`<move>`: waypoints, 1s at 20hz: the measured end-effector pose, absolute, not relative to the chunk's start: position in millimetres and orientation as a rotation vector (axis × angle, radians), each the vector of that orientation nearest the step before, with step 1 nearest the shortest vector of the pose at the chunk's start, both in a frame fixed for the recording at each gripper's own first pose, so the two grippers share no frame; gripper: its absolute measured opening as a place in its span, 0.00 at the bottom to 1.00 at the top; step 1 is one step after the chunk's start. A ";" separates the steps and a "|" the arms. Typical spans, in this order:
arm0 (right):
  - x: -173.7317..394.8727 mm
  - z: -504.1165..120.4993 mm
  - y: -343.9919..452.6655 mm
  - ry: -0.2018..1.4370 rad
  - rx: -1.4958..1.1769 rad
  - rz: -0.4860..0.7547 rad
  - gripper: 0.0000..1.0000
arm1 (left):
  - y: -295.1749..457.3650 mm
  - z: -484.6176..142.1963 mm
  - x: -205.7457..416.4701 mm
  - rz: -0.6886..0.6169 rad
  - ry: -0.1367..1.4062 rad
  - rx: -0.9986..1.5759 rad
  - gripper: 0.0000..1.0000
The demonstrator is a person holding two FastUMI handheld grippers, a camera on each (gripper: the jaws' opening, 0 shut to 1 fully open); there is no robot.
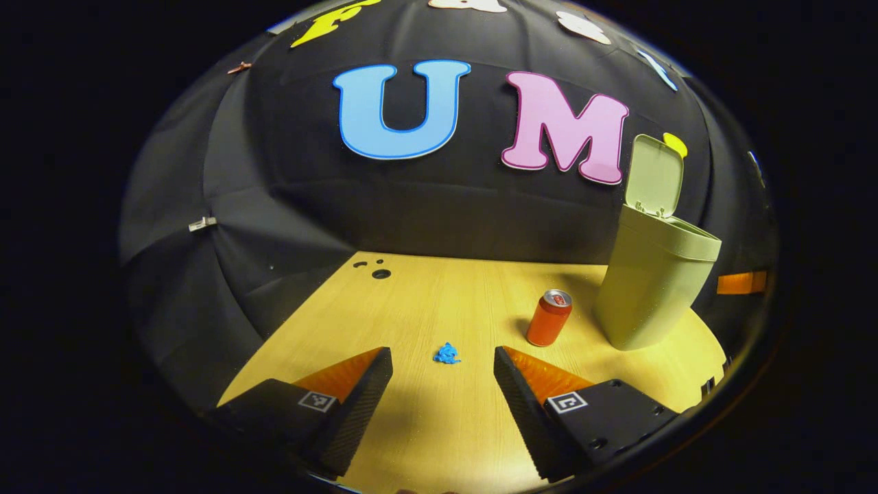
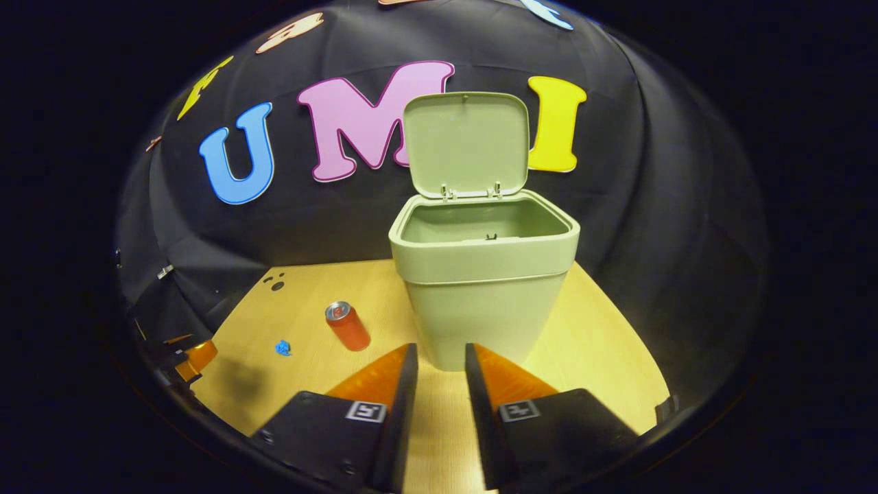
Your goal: Press the lid of the desktop garbage bin to open it, pick up the crumpled paper on the desktop and throw it into the bin, then pick up the pop can on the desktop and drop it into the bin, and finally close the garbage bin lid.
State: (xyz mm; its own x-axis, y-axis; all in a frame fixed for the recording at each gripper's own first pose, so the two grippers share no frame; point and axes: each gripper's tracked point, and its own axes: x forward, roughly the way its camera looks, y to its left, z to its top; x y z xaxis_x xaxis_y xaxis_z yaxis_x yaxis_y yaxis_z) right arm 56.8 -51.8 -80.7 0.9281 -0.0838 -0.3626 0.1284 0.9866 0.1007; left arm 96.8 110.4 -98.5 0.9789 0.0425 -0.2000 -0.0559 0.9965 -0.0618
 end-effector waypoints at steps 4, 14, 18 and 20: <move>53.7 -97.2 -47.6 0.399 0.094 -0.079 0.90 | 113.5 -116.6 125.1 0.040 0.242 -0.059 0.96; 53.7 -123.6 -45.3 0.477 0.066 -0.059 0.98 | 115.2 -158.6 207.2 0.028 0.320 -0.041 0.96; 52.0 -128.9 -51.8 0.498 0.060 -0.063 0.98 | 114.5 -182.2 233.7 0.010 0.382 -0.027 0.96; 50.8 -133.2 -53.7 0.510 0.058 -0.063 0.98 | 113.7 -195.7 244.1 0.003 0.418 -0.013 0.96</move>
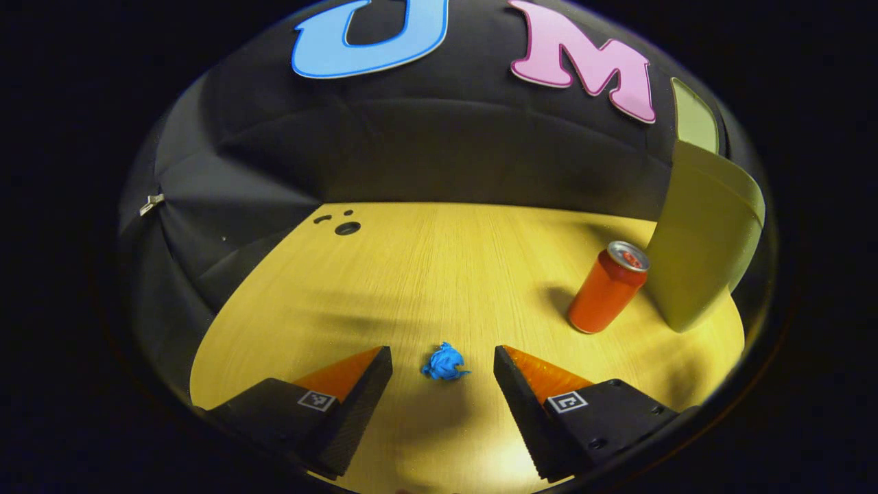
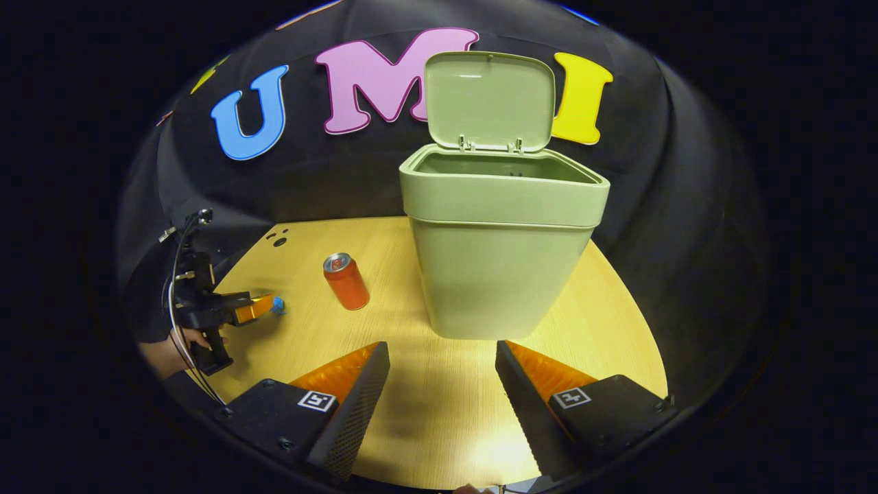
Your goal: Press the lid of the desktop garbage bin to open it, pick up the crumpled paper on the desktop and throw it into the bin, then pick up the pop can on the desktop and drop it into the bin, and finally close the garbage bin lid.
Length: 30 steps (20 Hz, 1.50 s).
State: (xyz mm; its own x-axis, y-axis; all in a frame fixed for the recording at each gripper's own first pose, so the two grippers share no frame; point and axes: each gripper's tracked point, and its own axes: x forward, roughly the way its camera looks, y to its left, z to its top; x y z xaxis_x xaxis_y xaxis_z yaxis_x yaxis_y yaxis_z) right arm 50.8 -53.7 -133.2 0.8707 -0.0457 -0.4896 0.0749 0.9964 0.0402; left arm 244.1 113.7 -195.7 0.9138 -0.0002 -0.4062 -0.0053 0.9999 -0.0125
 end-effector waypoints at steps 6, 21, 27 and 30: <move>48.8 -147.3 -54.2 0.551 0.042 -0.046 0.98 | 115.7 -226.5 261.3 0.030 0.496 -0.005 0.96; 53.7 -167.0 -49.4 0.605 0.023 -0.002 0.98 | 102.5 -238.0 271.6 0.036 0.523 -0.008 0.67; 52.5 -172.6 -47.2 0.610 0.043 -0.004 0.98 | 95.9 -237.9 268.6 0.028 0.538 0.019 0.33; 50.4 -176.2 -46.6 0.615 0.029 0.005 0.98 | 91.5 -235.3 267.6 0.012 0.550 0.040 0.28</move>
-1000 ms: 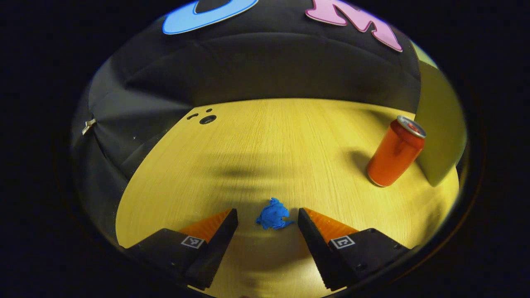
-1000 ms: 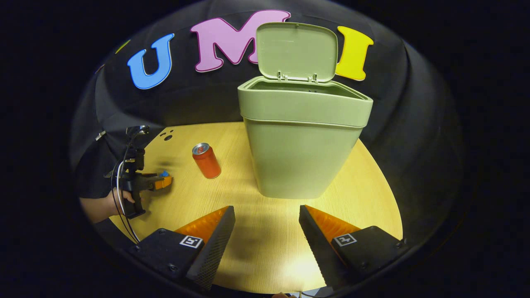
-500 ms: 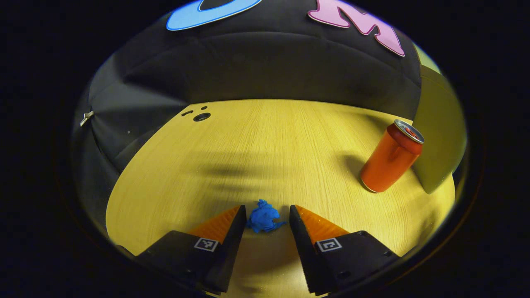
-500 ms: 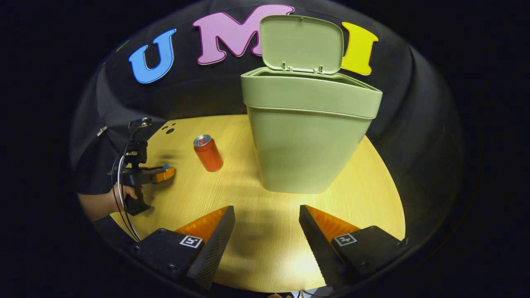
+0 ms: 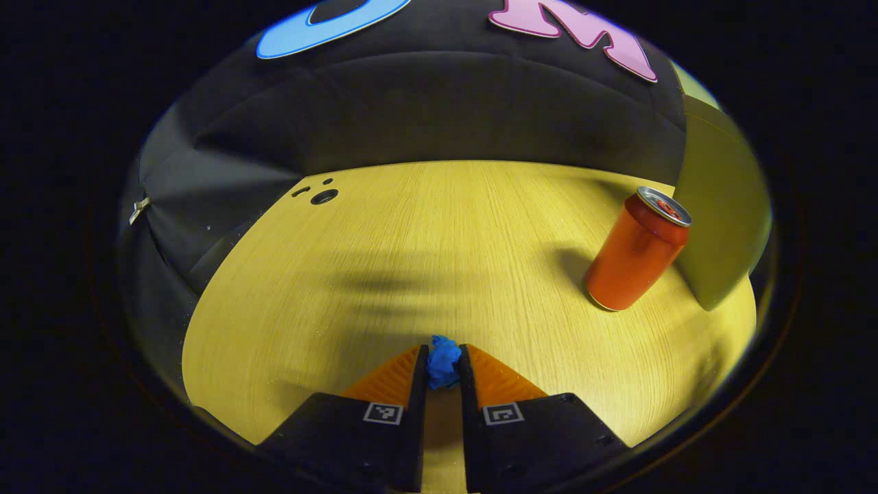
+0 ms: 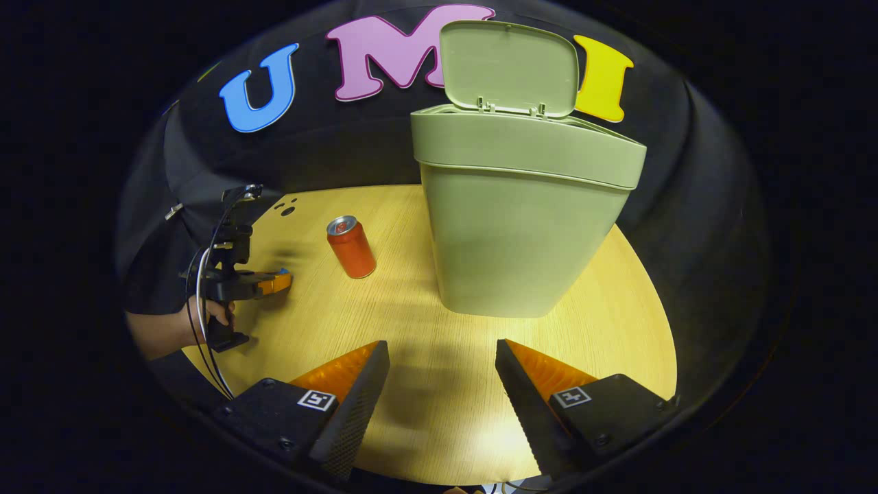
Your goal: Press the lid of the desktop garbage bin to open it, pick up the crumpled paper on the desktop and throw it into the bin, then pick up the pop can on the desktop and drop it into the bin, and finally close the garbage bin lid.
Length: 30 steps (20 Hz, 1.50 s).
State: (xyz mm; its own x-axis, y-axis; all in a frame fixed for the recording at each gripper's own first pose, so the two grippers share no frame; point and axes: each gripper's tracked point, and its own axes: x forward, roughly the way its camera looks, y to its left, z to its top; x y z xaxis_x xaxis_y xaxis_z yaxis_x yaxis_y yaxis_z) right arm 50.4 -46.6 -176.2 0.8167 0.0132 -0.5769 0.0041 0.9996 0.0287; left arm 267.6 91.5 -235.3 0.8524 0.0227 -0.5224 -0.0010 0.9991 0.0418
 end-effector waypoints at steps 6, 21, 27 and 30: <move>52.7 -177.5 -50.2 0.612 0.068 -0.009 0.98 | 87.4 -200.3 260.9 -0.002 0.494 0.046 0.27; 51.4 -178.6 -15.3 0.597 0.079 0.095 0.99 | -14.9 9.5 220.1 -0.272 0.140 0.037 0.27; 53.1 -171.1 -21.0 0.568 0.092 0.091 0.99 | -100.1 64.9 204.3 -0.443 0.048 0.047 0.27; 49.3 -171.4 -23.6 0.566 0.087 0.098 0.99 | -143.2 87.0 200.9 -0.521 0.013 0.074 0.27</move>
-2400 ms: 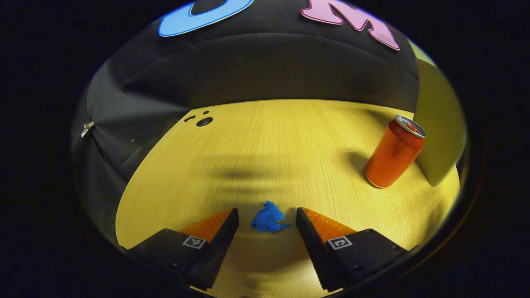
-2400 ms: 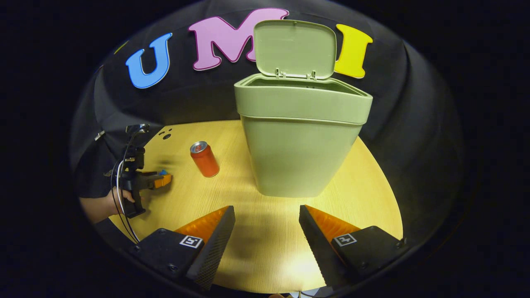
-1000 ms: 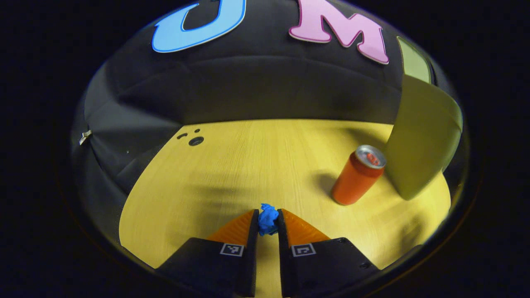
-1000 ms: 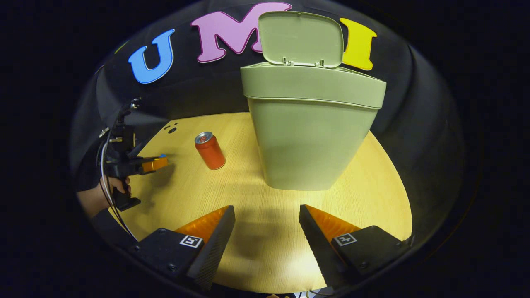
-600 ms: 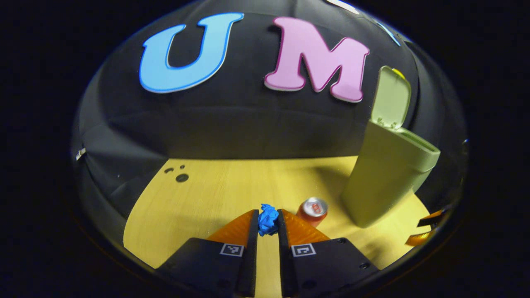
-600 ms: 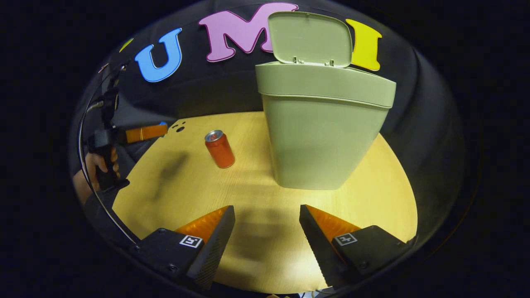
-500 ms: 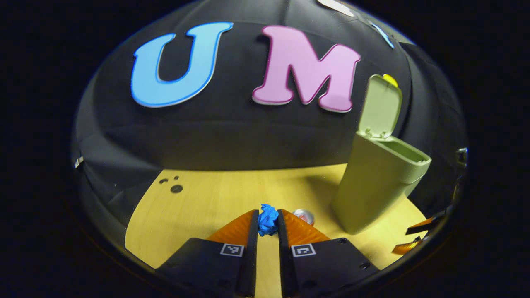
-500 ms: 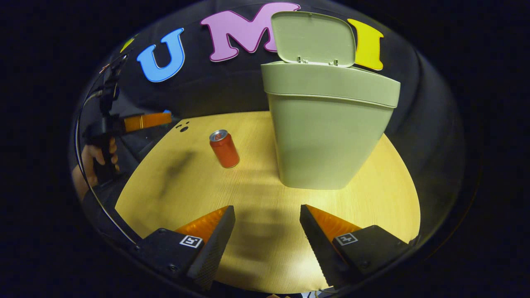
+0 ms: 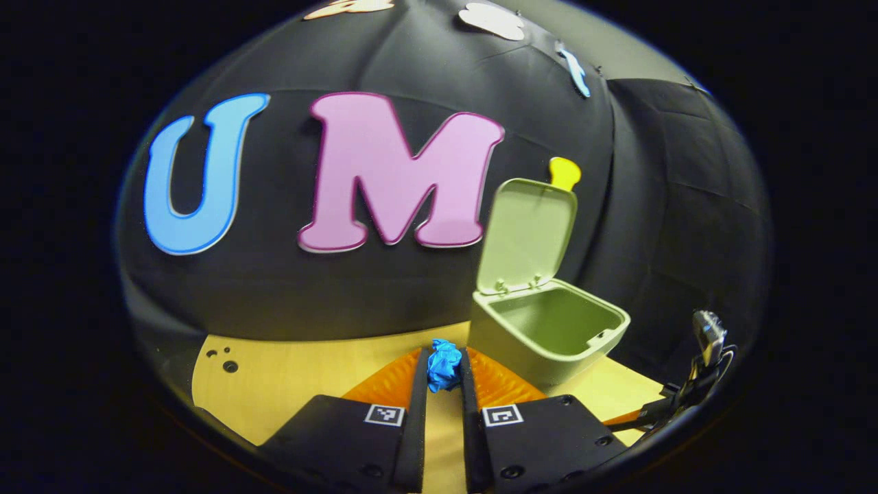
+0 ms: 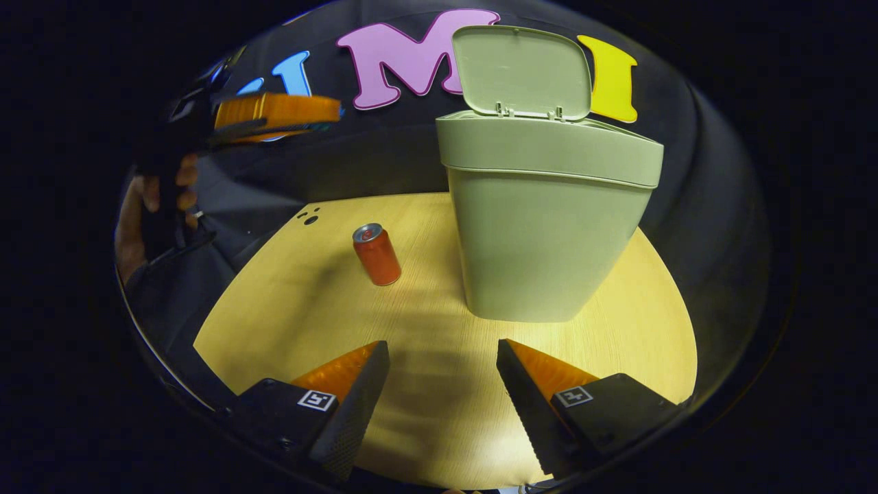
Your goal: Press the lid of the desktop garbage bin to open it, pick up the crumpled paper on the desktop and throw it into the bin, then pick up the pop can on the desktop and drop it into the bin, and finally close the garbage bin lid.
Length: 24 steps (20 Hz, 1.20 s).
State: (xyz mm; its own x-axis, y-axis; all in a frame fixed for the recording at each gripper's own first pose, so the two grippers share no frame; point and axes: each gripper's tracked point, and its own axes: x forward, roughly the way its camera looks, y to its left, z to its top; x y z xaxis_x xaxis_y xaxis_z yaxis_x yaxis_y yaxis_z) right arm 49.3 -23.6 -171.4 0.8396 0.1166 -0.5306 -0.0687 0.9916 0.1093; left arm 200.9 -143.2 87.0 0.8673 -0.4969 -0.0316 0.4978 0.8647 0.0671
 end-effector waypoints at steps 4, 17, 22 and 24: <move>43.4 -170.2 -28.3 0.560 0.082 0.102 0.99 | -199.5 98.8 198.1 -0.617 -0.036 0.093 0.27; 31.6 -179.1 -61.4 0.581 0.130 0.078 0.99 | -257.6 70.8 211.2 -0.743 0.064 0.038 0.29; 32.4 -182.2 -65.9 0.588 0.130 0.074 0.99 | -260.8 69.6 210.8 -0.752 0.065 0.049 0.38; 33.1 -182.6 -68.5 0.590 0.136 0.067 0.99 | -260.1 70.2 213.8 -0.746 0.062 0.056 0.47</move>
State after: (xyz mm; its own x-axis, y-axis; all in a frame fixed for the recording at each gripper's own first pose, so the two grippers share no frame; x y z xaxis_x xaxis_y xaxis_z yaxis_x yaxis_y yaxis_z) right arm 33.1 -68.5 -182.6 0.8292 0.1017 -0.5497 -0.0237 0.9888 0.1471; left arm 213.8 -260.1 70.2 0.7325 -0.6765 -0.0762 0.6798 0.7329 0.0286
